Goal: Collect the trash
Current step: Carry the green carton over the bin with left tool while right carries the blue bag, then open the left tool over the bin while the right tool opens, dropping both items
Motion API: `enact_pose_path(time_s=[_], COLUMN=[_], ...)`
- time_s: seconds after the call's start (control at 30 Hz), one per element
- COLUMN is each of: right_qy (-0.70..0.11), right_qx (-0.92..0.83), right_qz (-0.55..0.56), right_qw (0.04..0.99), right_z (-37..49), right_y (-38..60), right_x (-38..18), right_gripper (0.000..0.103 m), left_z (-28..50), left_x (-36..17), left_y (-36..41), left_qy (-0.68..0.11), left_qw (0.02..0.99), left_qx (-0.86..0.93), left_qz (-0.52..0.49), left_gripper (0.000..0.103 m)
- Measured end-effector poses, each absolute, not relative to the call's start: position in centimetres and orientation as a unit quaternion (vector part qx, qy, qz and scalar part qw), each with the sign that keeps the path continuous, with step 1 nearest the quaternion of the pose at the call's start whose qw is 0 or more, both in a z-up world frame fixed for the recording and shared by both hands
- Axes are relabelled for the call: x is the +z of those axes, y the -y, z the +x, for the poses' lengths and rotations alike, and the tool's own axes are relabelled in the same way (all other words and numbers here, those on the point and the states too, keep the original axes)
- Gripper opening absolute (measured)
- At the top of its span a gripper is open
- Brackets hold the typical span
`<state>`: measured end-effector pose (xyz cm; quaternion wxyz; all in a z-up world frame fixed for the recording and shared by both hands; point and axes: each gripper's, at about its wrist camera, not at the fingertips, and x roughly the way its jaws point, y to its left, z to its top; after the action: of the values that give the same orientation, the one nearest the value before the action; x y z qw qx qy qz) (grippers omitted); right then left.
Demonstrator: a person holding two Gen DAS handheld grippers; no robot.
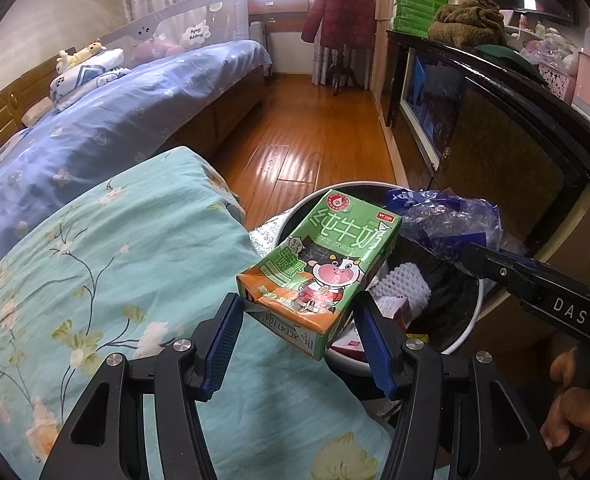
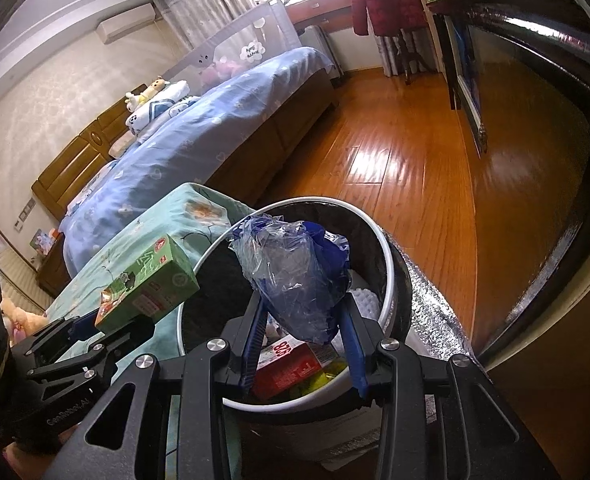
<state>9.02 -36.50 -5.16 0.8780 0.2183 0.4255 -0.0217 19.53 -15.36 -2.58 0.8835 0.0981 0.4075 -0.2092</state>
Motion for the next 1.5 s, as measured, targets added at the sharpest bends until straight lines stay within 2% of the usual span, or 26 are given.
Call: enact_pose_path(time_s=[1.5], right_qy=[-0.462], right_qx=[-0.010], right_qz=[0.220], right_qw=[0.859], right_z=[12.4], right_y=[37.7], right_x=[-6.3], right_gripper=[0.037], left_z=[21.2], left_x=[-2.8], left_y=[17.9], left_qy=[-0.430], left_qw=[0.872], left_qx=[-0.207], left_qz=[0.109], left_gripper=[0.057])
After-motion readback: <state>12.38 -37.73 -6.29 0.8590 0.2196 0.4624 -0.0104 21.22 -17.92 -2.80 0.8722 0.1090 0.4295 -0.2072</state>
